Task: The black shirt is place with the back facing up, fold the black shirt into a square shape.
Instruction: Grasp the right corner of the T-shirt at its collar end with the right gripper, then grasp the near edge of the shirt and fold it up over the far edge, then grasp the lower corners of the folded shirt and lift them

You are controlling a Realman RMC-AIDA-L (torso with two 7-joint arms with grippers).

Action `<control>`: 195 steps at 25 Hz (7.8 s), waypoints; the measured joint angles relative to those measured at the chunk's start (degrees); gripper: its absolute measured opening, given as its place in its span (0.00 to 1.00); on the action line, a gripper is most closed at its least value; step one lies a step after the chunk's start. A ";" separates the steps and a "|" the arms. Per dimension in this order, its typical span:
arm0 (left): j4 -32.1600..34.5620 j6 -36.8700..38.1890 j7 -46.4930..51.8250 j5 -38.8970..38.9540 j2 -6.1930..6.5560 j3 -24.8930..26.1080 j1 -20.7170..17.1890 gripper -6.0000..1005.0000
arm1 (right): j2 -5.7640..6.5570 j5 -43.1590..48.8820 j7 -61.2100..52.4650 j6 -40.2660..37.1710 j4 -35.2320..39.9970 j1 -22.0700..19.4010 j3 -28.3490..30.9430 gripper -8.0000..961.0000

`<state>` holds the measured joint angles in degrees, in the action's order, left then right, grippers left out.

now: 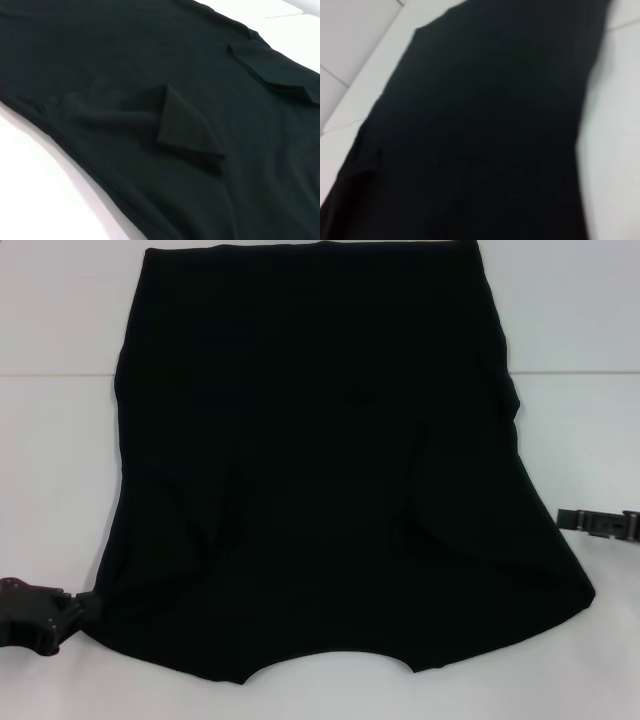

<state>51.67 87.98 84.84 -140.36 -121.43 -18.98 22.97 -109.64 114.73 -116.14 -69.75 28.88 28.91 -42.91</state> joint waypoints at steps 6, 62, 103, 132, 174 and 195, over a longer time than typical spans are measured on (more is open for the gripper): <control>0.00 0.00 -0.14 0.47 -0.11 0.00 -0.18 0.03 | 0.86 4.30 -3.90 -0.93 0.00 0.18 0.02 0.85; 0.21 2.24 1.38 1.40 0.24 0.67 0.31 0.03 | -0.93 10.05 -1.42 -9.23 0.58 0.40 1.71 0.07; -4.80 13.55 9.09 -0.67 4.58 6.68 10.04 0.04 | 1.93 15.82 16.02 -26.48 1.06 -0.98 21.85 0.07; -25.13 -48.70 11.68 7.43 6.32 2.23 32.38 0.04 | 0.43 15.68 7.86 18.60 -9.13 21.30 24.29 0.09; -17.63 -34.22 15.79 11.64 2.96 0.94 22.62 0.79 | -3.86 14.68 -0.07 9.94 0.57 13.85 19.69 0.64; -12.46 -23.93 33.42 4.66 2.14 -6.21 12.84 0.87 | -2.76 4.86 6.56 -4.17 2.23 5.46 19.18 0.84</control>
<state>39.21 64.05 118.26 -135.70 -119.29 -25.19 35.81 -112.40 119.59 -109.58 -73.93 31.11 34.37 -23.73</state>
